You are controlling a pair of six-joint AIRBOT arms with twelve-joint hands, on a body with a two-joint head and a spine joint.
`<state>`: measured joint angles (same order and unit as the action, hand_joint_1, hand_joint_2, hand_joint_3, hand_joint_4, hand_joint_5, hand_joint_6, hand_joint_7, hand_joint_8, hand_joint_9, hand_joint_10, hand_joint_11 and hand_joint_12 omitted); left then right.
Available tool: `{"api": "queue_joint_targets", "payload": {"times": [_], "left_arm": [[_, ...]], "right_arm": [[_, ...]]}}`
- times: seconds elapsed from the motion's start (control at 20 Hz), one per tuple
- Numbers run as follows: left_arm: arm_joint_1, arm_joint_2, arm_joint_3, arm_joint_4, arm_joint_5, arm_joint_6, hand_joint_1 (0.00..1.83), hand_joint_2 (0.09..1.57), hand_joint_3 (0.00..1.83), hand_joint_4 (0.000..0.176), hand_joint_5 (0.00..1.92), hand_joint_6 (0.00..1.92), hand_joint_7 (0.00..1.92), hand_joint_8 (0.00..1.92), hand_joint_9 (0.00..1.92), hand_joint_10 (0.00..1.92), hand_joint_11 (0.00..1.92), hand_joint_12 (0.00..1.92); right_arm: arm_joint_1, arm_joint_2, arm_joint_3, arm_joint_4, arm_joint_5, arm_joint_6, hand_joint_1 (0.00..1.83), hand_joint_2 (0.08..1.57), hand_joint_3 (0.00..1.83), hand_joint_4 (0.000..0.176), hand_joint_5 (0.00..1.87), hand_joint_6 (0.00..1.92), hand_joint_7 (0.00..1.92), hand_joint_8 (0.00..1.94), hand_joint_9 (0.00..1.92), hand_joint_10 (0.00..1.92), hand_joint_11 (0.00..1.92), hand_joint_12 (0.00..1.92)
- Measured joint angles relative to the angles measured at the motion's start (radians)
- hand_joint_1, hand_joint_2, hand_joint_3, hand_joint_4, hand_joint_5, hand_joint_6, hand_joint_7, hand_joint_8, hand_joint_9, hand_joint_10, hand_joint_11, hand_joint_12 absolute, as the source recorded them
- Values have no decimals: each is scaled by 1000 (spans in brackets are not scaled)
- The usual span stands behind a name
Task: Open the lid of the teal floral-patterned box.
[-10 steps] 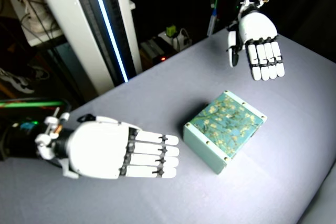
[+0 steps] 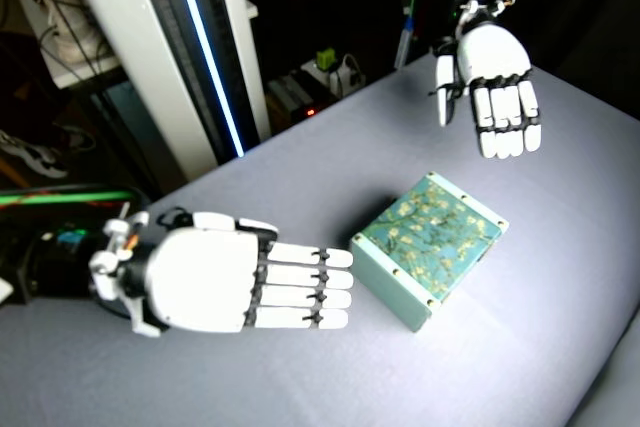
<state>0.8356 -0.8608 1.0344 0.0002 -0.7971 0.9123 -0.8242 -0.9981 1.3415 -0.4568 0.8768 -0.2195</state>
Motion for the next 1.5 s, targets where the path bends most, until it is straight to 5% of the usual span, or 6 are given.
{"api": "queue_joint_targets", "payload": {"times": [0.15,0.25,0.35,0.5,1.25,1.5], "left_arm": [[-29,-10,17,42,46,-13,359,1471,0,15,11,0,111,5,188,3,0,478],[-47,-35,29,79,103,-18,419,1423,0,81,0,0,202,4,414,23,194,791],[-61,-49,37,122,144,-27,545,1353,0,0,98,0,481,6,1166,218,284,795],[-84,-66,44,159,185,-31,386,1324,0,0,134,0,242,0,342,1,173,419],[-110,-51,29,134,122,-46,427,1445,3,0,0,0,113,0,646,22,139,277],[-111,-47,28,55,11,-44,412,1458,3,0,26,6,96,9,130,16,12,130]], "right_arm": [[25,-15,17,-28,-36,13,288,1378,0,37,0,0,0,0,0,0,59,27],[40,-33,30,-51,-48,24,313,1370,0,51,0,0,0,0,0,0,77,34],[43,-46,35,-72,-60,31,248,1366,0,63,0,0,0,0,0,0,106,46],[61,-63,50,-113,-87,52,65,1367,1,11,0,0,0,0,2,1,99,50],[69,-80,54,-57,-41,79,0,1233,0,28,16,6,0,0,0,0,19,9],[69,-79,56,39,34,78,0,1282,0,0,67,14,42,10,15,4,9,3]]}}
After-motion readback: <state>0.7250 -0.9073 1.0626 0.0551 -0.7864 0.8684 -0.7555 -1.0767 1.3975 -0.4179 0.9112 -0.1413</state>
